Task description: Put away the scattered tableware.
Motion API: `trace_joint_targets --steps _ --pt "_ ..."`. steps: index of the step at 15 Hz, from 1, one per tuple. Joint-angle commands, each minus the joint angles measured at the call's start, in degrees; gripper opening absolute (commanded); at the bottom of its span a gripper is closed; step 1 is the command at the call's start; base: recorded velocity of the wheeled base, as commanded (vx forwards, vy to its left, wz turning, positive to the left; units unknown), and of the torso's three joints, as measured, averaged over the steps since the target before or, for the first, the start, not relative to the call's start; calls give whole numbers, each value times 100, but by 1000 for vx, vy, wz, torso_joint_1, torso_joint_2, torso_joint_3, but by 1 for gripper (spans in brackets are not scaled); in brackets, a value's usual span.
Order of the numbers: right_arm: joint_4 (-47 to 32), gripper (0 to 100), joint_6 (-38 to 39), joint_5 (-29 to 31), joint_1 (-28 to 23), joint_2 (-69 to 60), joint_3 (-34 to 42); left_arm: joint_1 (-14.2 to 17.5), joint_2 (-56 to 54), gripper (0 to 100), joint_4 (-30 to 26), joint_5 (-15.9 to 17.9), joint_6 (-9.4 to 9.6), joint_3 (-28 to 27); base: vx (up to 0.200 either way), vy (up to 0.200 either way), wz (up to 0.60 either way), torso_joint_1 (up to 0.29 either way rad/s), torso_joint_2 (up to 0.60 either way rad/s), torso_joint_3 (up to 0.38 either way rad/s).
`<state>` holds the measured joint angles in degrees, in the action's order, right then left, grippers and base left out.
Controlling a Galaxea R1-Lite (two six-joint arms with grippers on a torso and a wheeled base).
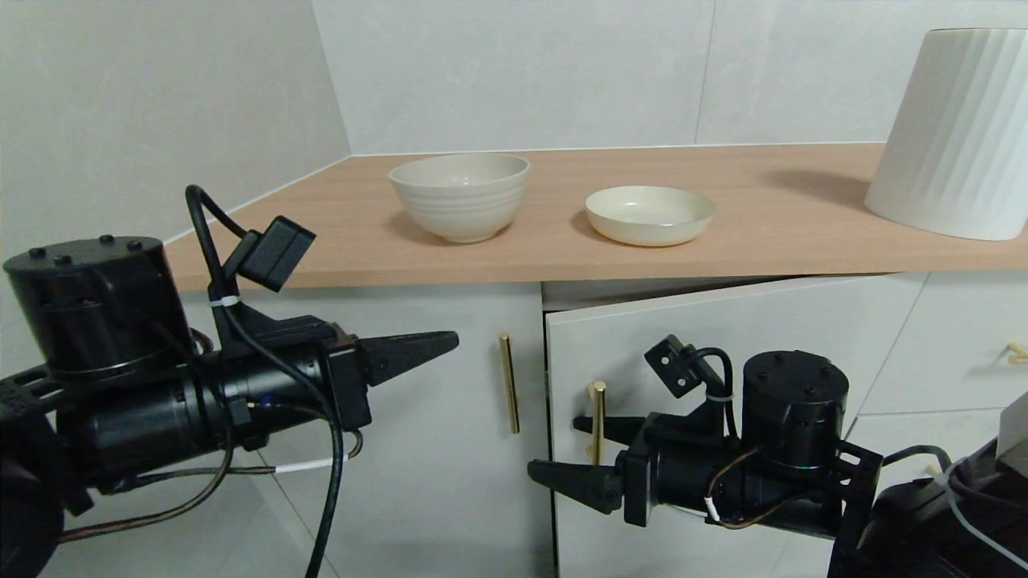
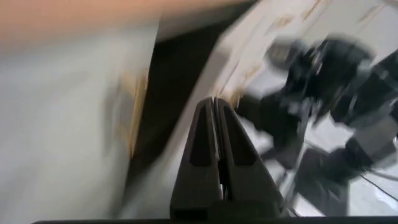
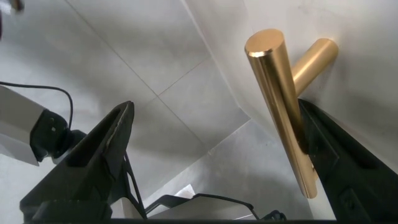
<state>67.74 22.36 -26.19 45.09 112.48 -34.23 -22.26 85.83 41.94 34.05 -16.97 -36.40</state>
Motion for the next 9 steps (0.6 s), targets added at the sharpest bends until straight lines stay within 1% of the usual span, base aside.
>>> trace_joint_targets --steps 1,2,3,5,6,7,9 --pt "-33 100 5 -1 -1 90 4 -156 487 0 350 234 9 -157 0 0 0 0 0 0" --pt "-33 100 14 -1 -1 107 4 -244 636 0 553 418 9 -183 0 0 0 0 0 0" --pt "-33 100 5 -1 -1 116 4 -358 830 0 720 515 9 -192 0 0 0 0 0 0" --pt "-24 100 14 -1 -1 116 4 -393 1296 0 1124 506 27 -166 0 0 0 0 0 0" --pt "-24 100 14 -1 -1 116 13 -411 1392 0 1238 489 36 -157 0 0 0 0 0 0" --pt "-24 100 14 -9 8 116 4 -428 1665 0 1625 480 27 -174 0 0 0 0 0 0" --pt "-24 100 23 -1 8 116 4 -437 1867 0 1730 471 9 -280 0 0 0 0 0 0"
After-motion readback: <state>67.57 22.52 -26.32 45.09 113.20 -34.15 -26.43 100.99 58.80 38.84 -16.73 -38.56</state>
